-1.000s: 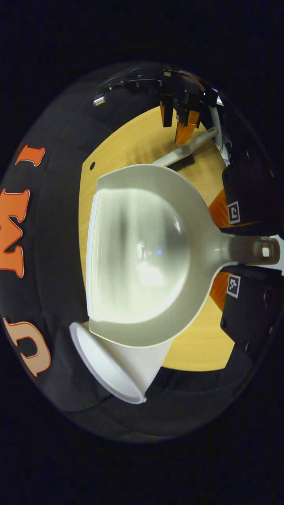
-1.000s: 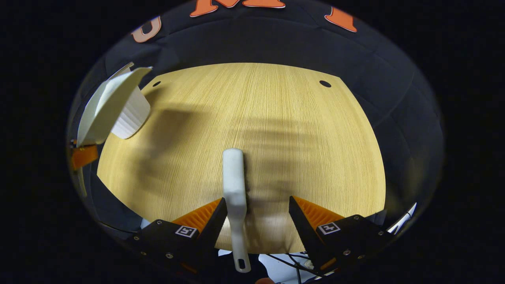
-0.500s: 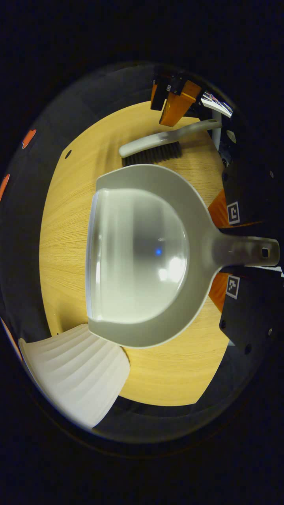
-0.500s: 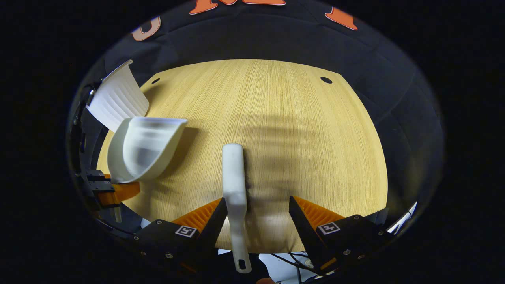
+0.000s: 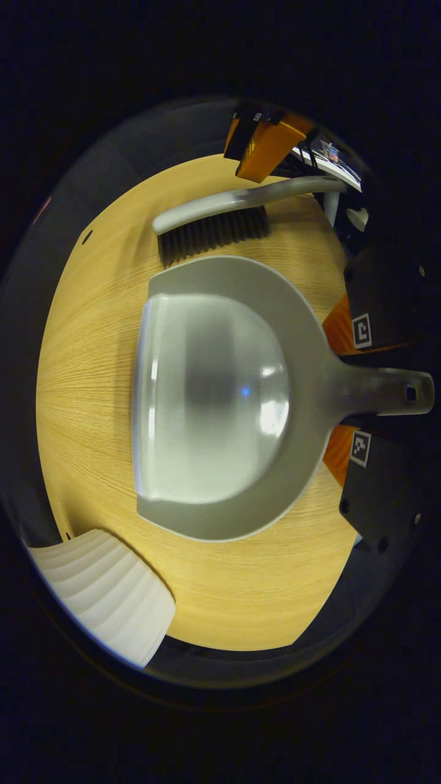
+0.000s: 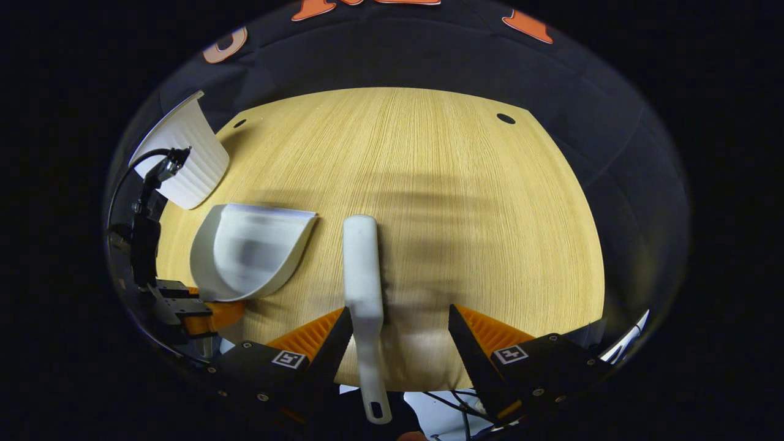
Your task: Pick up the small broom and dustpan from the desktop, sweep the trash into the dustpan with the broom, and then empty the trash into the garbage bin.
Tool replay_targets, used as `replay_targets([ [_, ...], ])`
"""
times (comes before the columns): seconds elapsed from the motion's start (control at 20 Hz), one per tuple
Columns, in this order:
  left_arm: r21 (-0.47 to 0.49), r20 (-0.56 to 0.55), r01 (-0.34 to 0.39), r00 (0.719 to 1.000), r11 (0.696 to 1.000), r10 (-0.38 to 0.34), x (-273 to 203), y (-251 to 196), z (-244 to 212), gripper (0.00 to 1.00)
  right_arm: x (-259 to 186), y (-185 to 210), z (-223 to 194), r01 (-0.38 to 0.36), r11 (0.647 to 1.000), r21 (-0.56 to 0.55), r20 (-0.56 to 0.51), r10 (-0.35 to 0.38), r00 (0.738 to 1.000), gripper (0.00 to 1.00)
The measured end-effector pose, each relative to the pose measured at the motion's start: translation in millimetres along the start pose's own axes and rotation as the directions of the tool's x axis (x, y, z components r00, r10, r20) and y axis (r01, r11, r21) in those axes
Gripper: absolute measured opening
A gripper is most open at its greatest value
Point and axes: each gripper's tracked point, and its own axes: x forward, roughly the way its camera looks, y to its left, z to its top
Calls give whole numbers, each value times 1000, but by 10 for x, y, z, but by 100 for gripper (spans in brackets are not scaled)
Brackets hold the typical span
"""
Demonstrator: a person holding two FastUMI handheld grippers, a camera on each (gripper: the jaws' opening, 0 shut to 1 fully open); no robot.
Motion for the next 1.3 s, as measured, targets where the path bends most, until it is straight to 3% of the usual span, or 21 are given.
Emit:
replay_targets([
  [0.3, 13, 28, 1, 1000, 1000, -1, -107, -2, 49, 37, -10, 3, -19, 3, 1000, 1, 3, -3, 1000, 95],
  [0.5, 31, 59, 18, 998, 999, -20, -358, -56, 60, 55, -19, 9, 2, 2, 1000, 7, 13, -2, 1000, 95],
  [0.55, 35, 65, 26, 997, 999, -28, -398, -62, 51, 65, -26, 14, 17, 0, 1000, 8, 20, 0, 1000, 95],
  [0.65, 28, 85, 30, 996, 999, -32, -470, -55, 54, 74, -147, 25, 107, -16, 999, 35, 55, 14, 998, 96],
  [0.85, -3, 186, 24, 982, 1000, -23, -635, -72, 227, 79, -385, -129, 332, 15, 998, 58, 148, -24, 989, 95],
  [1.05, 46, 380, -38, 925, 998, 18, -934, -38, 614, 96, -701, -270, 623, 45, 994, 95, 273, -70, 960, 95],
  [1.1, 43, 427, -48, 904, 998, 25, -919, -45, 654, 97, -764, -294, 726, 53, 993, 105, 312, -83, 947, 95],
  [1.2, 27, 518, -63, 854, 998, 40, -962, -142, 725, 98, -914, -319, 911, 47, 992, 115, 388, -89, 917, 95],
  [1.3, 0, 615, -83, 786, 997, 66, -1020, -204, 806, 98, -1073, -288, 1061, 21, 992, 121, 455, -74, 888, 95],
])
